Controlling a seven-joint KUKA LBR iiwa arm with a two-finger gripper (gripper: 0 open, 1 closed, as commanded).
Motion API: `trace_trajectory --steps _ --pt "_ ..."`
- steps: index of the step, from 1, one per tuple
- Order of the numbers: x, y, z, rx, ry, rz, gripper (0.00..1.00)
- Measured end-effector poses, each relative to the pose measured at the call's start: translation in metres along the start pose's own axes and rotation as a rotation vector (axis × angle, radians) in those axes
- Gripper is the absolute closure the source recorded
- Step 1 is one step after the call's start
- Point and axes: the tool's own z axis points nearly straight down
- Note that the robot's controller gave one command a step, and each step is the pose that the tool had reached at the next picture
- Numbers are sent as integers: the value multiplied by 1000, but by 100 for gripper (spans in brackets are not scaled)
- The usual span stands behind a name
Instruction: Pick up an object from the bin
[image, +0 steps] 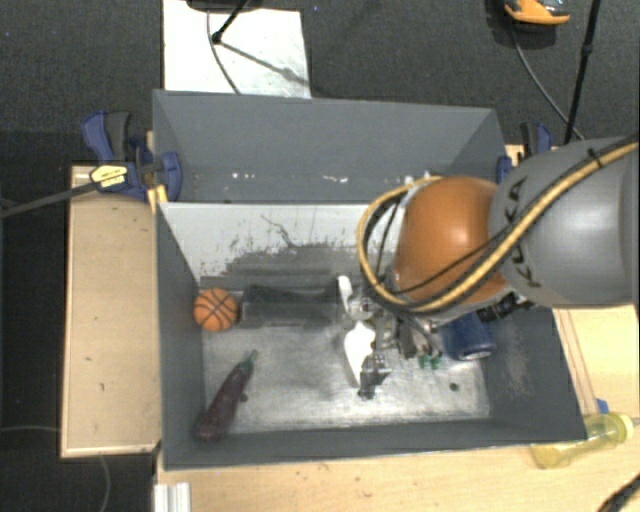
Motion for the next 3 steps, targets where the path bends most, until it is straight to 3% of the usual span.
trace_trajectory --steps 1,2,3 --pt "-43 -56 71 0 -7 -123 100" --pt "-43 -56 71 0 -7 -122 100" --pt "-30 -51 71 2 -7 -271 100"
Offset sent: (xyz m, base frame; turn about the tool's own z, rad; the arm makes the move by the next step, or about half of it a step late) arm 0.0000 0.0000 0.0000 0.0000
